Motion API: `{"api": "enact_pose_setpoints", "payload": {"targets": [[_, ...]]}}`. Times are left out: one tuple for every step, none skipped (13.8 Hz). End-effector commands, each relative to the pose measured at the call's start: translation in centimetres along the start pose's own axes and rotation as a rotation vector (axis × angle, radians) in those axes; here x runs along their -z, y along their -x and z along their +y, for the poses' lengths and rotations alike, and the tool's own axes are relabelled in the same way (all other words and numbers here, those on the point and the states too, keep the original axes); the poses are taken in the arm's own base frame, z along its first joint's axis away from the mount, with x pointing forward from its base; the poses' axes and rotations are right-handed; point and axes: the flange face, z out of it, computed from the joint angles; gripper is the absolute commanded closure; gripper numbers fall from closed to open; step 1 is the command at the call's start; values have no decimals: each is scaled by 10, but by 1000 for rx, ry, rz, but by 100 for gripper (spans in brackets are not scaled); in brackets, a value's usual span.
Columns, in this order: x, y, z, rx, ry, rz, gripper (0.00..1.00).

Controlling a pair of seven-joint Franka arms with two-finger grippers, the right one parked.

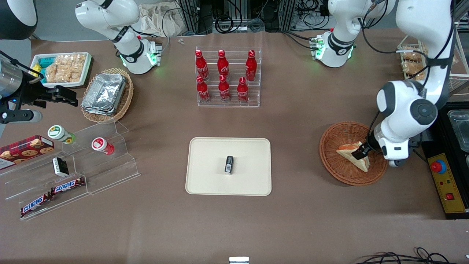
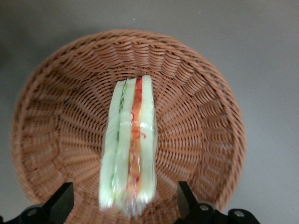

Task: Place sandwich from basket to tray
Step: 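Close the left gripper on the triangular sandwich and lift it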

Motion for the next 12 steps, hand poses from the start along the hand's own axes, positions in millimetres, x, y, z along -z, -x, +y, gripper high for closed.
{"api": "enact_pose_setpoints", "payload": {"targets": [[-36, 4, -4, 33, -2, 20, 0], [-45, 5, -5, 40, -12, 10, 21], [-45, 5, -5, 51, -13, 11, 65], [-44, 5, -4, 48, -12, 13, 100], [-42, 4, -4, 50, -9, 15, 100], [-37, 4, -3, 54, -3, 19, 100], [-27, 2, -1, 61, 8, 27, 100], [-12, 1, 0, 61, 18, 32, 100], [7, 1, 1, 53, 11, 23, 100], [30, 2, 2, 42, -7, 3, 100], [51, 7, 8, 10, -32, -22, 100], [69, 15, 18, -33, -57, -49, 100]]}}
